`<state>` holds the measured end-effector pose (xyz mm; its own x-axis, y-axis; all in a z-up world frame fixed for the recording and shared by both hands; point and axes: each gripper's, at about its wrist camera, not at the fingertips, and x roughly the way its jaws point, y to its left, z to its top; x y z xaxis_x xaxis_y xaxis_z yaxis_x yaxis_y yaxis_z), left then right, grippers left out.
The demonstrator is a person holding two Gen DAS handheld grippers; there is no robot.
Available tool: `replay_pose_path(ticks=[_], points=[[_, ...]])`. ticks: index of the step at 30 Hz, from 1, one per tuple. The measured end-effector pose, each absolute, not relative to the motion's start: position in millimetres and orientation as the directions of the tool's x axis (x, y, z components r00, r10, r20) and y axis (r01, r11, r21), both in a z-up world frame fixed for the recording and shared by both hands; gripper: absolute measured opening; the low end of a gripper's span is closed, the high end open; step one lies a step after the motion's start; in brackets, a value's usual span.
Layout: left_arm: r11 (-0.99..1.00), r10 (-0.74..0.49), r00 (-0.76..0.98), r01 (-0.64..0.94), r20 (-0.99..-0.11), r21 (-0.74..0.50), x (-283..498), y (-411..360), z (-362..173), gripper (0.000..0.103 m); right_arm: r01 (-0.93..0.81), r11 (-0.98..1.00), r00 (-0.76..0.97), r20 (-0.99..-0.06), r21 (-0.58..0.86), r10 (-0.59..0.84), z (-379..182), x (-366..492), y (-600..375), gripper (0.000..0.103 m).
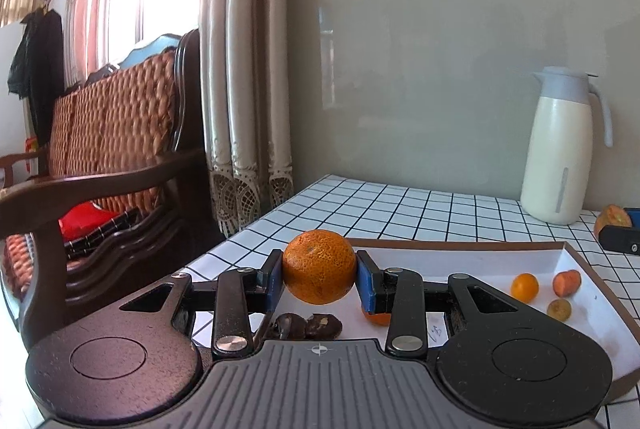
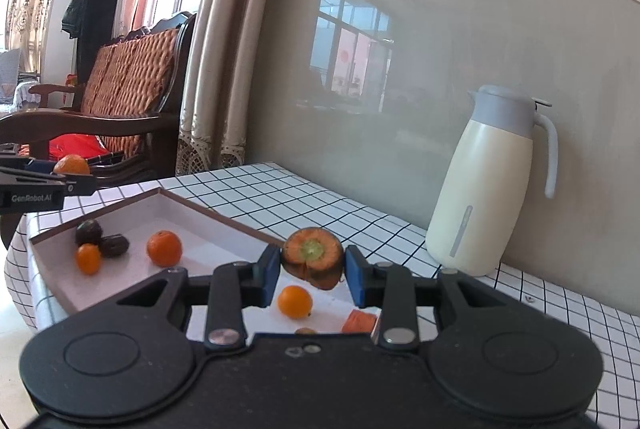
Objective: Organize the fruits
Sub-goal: 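Carry the orange and carrot chunk in both tools over the box, then open the left tool and right tool to drop both items into the box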
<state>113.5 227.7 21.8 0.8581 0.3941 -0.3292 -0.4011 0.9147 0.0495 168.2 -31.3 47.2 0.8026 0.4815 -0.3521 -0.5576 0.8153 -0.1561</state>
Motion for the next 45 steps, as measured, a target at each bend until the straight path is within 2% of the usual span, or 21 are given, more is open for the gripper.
replay_pose_path(ticks=[30, 31, 32, 33, 34, 35, 37, 45], points=[[0.918, 0.374, 0.822, -0.393, -0.429, 0.047, 182.1, 246.6, 0.9, 0.038, -0.559, 0.823, 0.755, -0.475, -0.105, 0.452, 22.3, 238.7, -14.8, 0.027], [0.920, 0.372, 0.825, -0.389, -0.425, 0.051, 182.8, 245.9, -0.1, 0.038, -0.557, 0.824, 0.756, -0.475, -0.105, 0.451, 21.5, 240.3, -15.1, 0.029], [0.923, 0.366, 0.832, -0.381, -0.418, 0.050, 181.9, 244.8, -1.1, 0.045, -0.554, 0.825, 0.759, -0.471, -0.107, 0.449, 20.5, 241.4, -15.8, 0.035], [0.923, 0.368, 0.840, -0.381, -0.399, 0.050, 179.4, 243.9, -0.8, 0.078, -0.546, 0.830, 0.770, -0.460, -0.115, 0.442, 19.8, 241.7, -17.3, 0.071], [0.914, 0.395, 0.841, -0.402, -0.370, 0.061, 175.8, 242.5, 0.4, 0.098, -0.514, 0.847, 0.804, -0.421, -0.134, 0.421, 18.8, 239.2, -19.5, 0.095], [0.896, 0.439, 0.841, -0.438, -0.318, 0.079, 170.0, 240.0, 1.7, 0.103, -0.487, 0.860, 0.833, -0.380, -0.155, 0.403, 17.2, 237.5, -20.3, 0.097], [0.890, 0.454, 0.848, -0.445, -0.274, 0.098, 164.6, 237.4, 3.6, 0.103, -0.494, 0.857, 0.818, -0.410, -0.146, 0.402, 15.6, 244.0, -19.5, 0.097], [0.902, 0.431, 0.850, -0.415, -0.304, 0.117, 167.1, 231.4, 0.0, 0.103, -0.506, 0.853, 0.808, -0.417, -0.130, 0.416, 12.0, 244.3, -14.0, 0.097]])
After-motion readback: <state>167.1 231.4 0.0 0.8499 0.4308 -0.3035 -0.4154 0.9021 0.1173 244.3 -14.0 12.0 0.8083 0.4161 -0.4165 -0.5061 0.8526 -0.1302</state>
